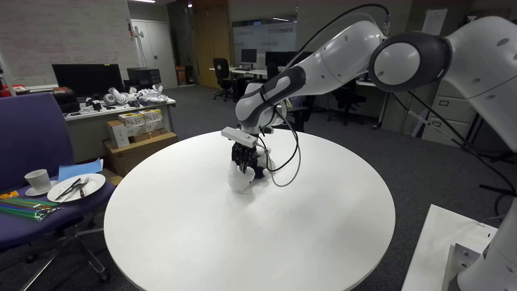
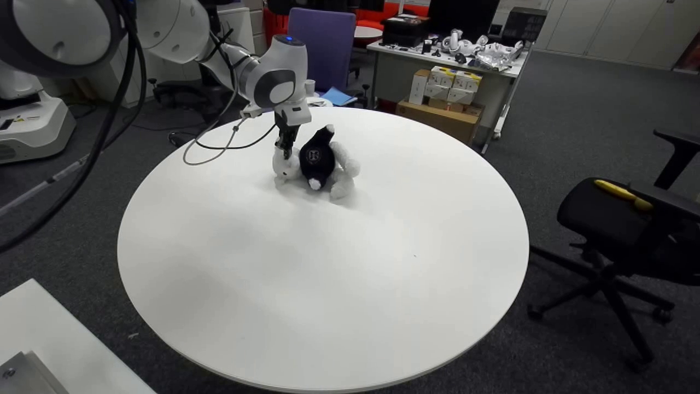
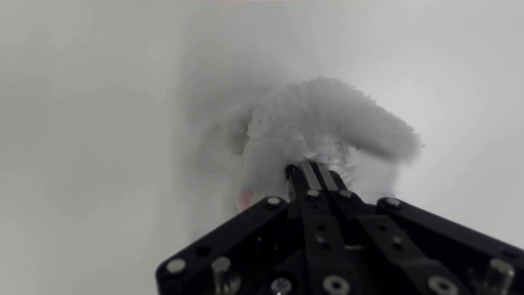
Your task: Pick up the stuffed toy and place it seated the right way up on the table
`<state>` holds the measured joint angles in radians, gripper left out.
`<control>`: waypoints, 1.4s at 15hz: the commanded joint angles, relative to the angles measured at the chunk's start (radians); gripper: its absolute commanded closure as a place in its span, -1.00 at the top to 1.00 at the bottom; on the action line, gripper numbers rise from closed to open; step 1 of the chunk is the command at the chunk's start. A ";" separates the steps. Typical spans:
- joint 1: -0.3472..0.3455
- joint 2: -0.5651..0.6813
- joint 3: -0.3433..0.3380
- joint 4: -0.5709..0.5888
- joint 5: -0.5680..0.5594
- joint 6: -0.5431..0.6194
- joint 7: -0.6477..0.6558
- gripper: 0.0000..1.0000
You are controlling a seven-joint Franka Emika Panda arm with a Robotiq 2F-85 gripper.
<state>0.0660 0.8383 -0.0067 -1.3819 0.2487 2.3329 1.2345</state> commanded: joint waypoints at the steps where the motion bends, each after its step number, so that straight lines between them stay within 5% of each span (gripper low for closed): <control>1: -0.001 -0.099 0.002 -0.083 0.017 0.043 -0.029 -0.93; 21: 0.004 -0.861 0.006 -0.856 0.025 0.339 -0.103 -0.93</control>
<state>0.0882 0.1550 -0.0073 -2.0596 0.2518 2.6220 1.1783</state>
